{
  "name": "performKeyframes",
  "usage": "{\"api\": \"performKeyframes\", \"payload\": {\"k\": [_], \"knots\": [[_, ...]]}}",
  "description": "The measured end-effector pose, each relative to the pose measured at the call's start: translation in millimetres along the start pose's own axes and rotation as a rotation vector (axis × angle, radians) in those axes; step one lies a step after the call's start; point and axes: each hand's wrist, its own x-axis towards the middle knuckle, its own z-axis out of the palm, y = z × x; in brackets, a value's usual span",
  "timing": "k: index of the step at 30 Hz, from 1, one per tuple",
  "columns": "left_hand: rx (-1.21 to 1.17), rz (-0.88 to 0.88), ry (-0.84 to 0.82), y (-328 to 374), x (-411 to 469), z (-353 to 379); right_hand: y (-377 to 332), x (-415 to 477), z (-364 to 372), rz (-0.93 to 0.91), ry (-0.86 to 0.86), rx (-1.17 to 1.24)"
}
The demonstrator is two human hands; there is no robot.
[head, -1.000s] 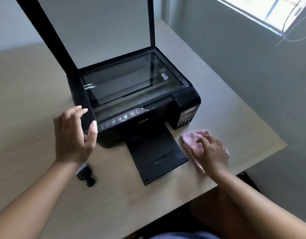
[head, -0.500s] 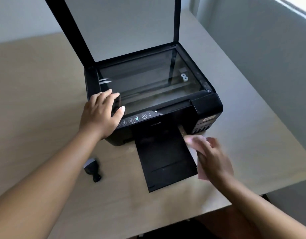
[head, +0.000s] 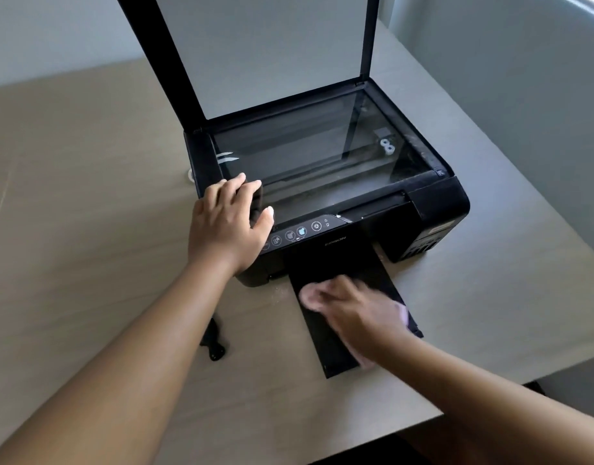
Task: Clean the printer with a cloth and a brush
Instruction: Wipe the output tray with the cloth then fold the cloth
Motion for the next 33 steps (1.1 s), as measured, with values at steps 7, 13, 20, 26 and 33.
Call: {"api": "performKeyframes", "payload": {"k": [7, 13, 20, 26, 33], "knots": [[-0.002, 0.007, 0.012, -1, 0, 2, -19, 43, 8, 0.497, 0.092, -0.032], [-0.026, 0.005, 0.014, 0, 0, 2, -26, 13, 5, 0.06, 0.056, 0.05], [-0.025, 0.006, 0.017, 2, 0, 3, 5, 22, 2, 0.732, 0.204, 0.042], [-0.037, 0.009, 0.018, -2, 1, 3, -45, -6, 25, 0.052, 0.057, 0.046], [-0.037, 0.005, 0.021, 1, 0, 2, 23, -31, 6, 0.817, 0.245, -0.003]]}}
